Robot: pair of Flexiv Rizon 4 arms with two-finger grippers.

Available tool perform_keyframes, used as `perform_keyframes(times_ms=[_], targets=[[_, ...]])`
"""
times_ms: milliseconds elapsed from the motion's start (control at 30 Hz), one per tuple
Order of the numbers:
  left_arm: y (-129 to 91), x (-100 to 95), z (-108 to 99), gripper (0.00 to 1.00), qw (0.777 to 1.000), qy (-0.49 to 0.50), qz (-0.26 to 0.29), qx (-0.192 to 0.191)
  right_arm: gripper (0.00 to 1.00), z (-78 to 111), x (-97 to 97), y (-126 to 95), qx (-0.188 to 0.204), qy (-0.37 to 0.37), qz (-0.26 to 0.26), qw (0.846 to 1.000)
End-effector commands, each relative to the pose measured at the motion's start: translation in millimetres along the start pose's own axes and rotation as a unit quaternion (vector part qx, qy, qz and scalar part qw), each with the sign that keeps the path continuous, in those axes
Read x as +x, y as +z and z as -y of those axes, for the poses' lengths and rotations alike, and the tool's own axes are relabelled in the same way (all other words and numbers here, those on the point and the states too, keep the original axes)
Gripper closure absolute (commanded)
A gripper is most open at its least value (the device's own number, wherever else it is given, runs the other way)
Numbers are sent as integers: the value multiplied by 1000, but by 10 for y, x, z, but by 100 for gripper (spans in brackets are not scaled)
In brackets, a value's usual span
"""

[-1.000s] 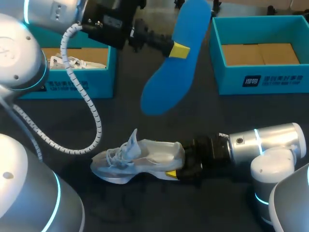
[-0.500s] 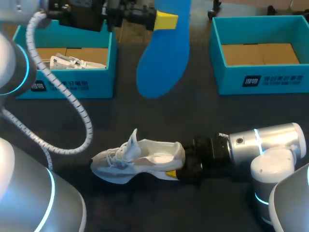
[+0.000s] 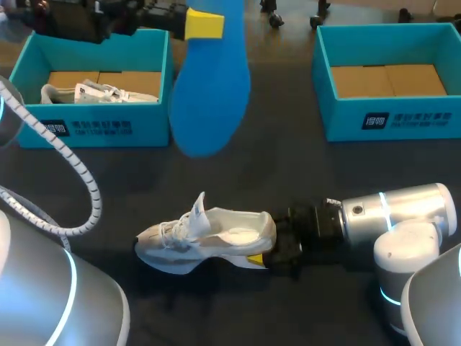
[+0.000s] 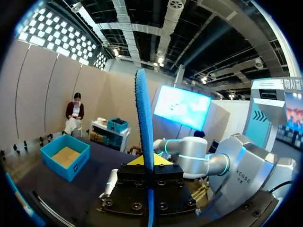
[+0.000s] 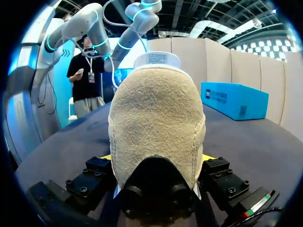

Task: Take the shoe out of the shoebox, open the shoe tongue, remove and reinsert the insole, then place the shoe into the shoebox

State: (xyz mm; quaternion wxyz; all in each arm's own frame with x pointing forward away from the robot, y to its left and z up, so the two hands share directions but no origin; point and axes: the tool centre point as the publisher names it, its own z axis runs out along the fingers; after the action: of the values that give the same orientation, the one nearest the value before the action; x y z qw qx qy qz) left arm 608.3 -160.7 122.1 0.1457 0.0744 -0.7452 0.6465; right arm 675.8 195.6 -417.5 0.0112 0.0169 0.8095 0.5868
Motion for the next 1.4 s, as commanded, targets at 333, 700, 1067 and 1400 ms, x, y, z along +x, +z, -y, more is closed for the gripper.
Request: perform_keyframes(times_ms=[333, 700, 1067, 1400], targets=[[-70, 91, -55, 100, 1000, -14, -24, -9, 100, -13, 1, 16, 4, 0, 0, 1000], [-70, 91, -55, 100, 1000, -14, -24, -9, 100, -13, 0, 13, 5, 1, 0, 1000], [-70, 91, -55, 100, 1000, -14, -24, -9, 0, -160, 88, -222, 83, 15, 25, 996], [-70, 91, -55, 100, 1000, -14, -24, -9, 0, -392, 106, -525, 247, 59, 40, 966]])
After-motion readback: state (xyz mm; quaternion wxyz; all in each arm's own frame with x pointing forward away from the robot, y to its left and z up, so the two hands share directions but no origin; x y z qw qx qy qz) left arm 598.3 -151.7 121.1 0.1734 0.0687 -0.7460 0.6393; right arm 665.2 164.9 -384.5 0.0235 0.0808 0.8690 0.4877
